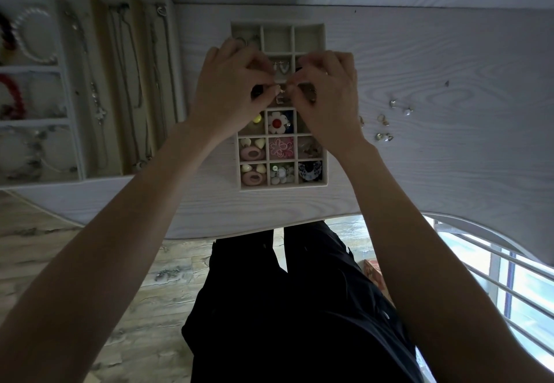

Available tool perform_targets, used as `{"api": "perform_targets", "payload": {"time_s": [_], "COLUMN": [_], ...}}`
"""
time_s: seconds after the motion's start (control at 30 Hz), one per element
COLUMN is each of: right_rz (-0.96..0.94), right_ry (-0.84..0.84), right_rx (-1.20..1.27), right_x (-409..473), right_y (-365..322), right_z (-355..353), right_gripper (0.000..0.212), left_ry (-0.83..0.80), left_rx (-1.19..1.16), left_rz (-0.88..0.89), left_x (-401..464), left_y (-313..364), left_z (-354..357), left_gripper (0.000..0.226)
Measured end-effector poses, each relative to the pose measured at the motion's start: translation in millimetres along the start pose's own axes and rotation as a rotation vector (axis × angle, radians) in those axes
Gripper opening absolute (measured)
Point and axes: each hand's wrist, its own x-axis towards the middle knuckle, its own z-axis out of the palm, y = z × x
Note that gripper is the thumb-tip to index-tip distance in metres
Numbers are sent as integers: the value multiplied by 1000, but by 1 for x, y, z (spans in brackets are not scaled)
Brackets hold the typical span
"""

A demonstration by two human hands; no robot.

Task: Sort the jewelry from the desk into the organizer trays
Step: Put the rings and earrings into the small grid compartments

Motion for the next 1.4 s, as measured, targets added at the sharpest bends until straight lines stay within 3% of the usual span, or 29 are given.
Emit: {"api": "perform_targets", "payload": {"time_s": [0.13,0.3,0.5,0.83,1.03,1.4], "right_rz": [24,-18,-99,-141,-132,-107], "right_ry": [-48,-61,-78,-64,-45,-9], "right_rx": [7,-53,-158,-332,-411,-459], "right_x": [-2,1,4,5,6,6], "right_y": [-1,-2,-4,-7,-9,-11], "right_z": [2,3,-1,3,7,12], "right_gripper": [19,12,9,13,11,4], "left_ry": [-18,-86,-13,70,-79,-16], "left_rx": [-67,-7,68,193,217,266], "left_rz": [-120,-71,-120,-29,-26,29], "left_x": [4,4,5,-5,-12,-18], "left_y": [1,-1,3,8,10,11], "left_z": [1,4,4,-2,-3,-1], "left_gripper": [26,28,28,23,32,25]}}
